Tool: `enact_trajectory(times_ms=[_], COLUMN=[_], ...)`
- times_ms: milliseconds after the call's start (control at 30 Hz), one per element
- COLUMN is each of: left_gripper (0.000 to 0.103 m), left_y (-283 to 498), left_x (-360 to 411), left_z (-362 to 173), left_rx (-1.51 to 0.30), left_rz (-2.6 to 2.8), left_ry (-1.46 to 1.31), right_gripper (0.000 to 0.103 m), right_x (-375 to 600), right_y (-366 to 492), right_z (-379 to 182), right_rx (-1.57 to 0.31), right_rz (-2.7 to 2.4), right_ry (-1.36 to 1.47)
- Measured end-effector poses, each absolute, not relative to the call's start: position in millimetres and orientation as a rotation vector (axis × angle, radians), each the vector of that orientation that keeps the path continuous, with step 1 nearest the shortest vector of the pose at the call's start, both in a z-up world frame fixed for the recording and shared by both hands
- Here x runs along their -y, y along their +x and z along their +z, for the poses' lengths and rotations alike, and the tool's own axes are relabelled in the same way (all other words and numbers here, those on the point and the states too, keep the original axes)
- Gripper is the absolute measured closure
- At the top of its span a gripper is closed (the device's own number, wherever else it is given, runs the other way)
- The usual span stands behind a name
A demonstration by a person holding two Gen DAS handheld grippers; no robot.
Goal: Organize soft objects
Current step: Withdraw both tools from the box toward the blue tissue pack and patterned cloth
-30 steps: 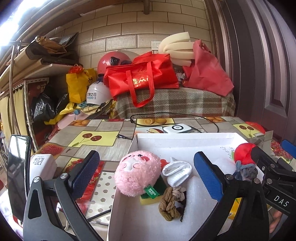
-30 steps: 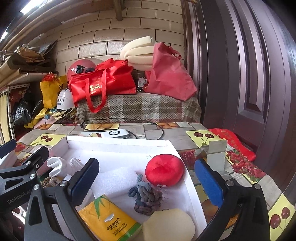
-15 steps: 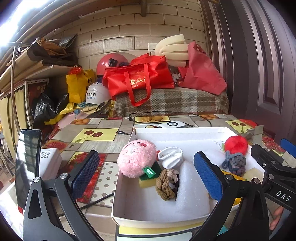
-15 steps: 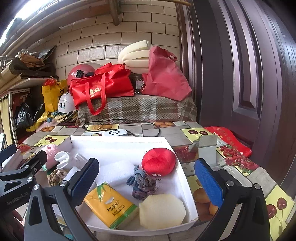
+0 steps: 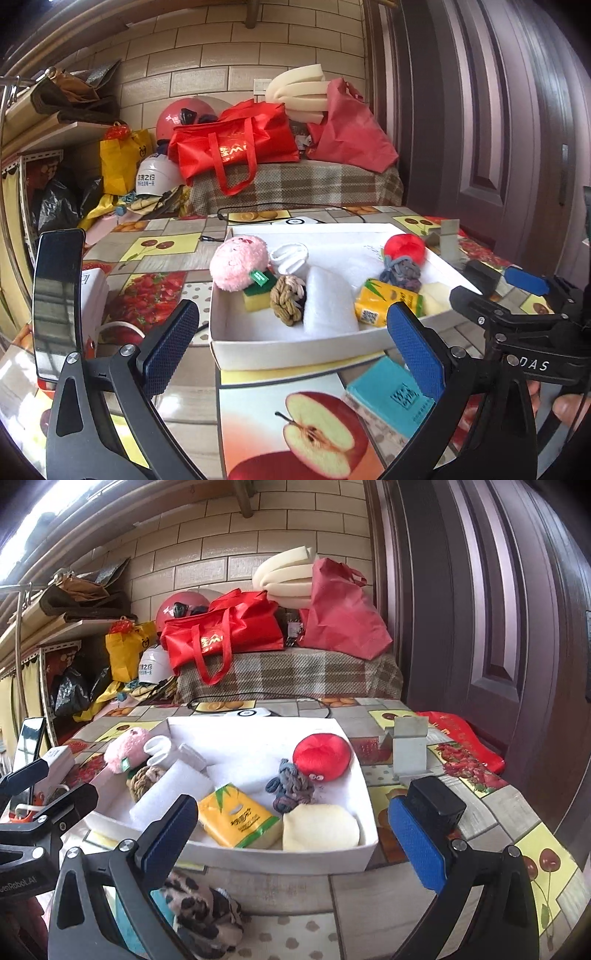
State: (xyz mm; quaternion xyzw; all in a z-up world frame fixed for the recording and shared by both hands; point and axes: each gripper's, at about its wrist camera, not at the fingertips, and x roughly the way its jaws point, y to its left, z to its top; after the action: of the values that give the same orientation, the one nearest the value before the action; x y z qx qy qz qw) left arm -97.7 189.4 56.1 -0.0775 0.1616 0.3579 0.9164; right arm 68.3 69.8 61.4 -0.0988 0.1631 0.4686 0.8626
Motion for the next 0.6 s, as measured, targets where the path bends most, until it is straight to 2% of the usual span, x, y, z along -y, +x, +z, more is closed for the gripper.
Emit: enact_trajectory(times_ms=[133, 267, 367, 433, 467, 500, 533, 600], left_gripper=[0.000, 0.000, 0.000, 0.000, 0.000, 0.000, 0.000, 0.000], left_y=[-108.6, -103.3, -101.6, -103.0, -103.8, -103.6, -103.2, -99.5], left_x=[-172.4, -159.7, -167.8, -177.0, -180.7, -184.1, -186.8, -188.0], left_z=[54.2, 50.1, 44.8, 40.7, 38.4, 36.2, 33.9, 30.5], left_rx=[-0.364, -0.450, -0.503, -0.532, -0.545, -0.560, -0.572, -0.596], left_rz=[0.618, 0.553, 0.524, 0.513, 0.504, 0.497, 0.488, 0.473], left_ry=[-0.148, -0.114, -0.176, -0.237, -0.266, -0.293, -0.311, -0.326], right_gripper=[0.000, 0.000, 0.008, 0.020, 0.033, 0.041, 0.044, 0.069], right_x=[-63.4, -66.4, -82.1, -95.8, -100.9, -102.3, -101.1, -100.5], right_y=[63.7, 54.4, 52.8, 53.7, 54.7, 56.4, 58.8, 62.7], right_z=[53.0, 48.8, 39.5, 31.4, 27.6, 26.2, 26.3, 24.6], right_rx=[-0.449, -0.463, -0.524, -0.586, -0.617, -0.639, -0.655, -0.685], right_rz=[1.052, 1.105, 1.149, 1.171, 1.184, 1.203, 1.218, 1.239], right_ry=[-0.254, -0.287, -0.361, -0.413, -0.431, -0.417, -0.389, -0.368])
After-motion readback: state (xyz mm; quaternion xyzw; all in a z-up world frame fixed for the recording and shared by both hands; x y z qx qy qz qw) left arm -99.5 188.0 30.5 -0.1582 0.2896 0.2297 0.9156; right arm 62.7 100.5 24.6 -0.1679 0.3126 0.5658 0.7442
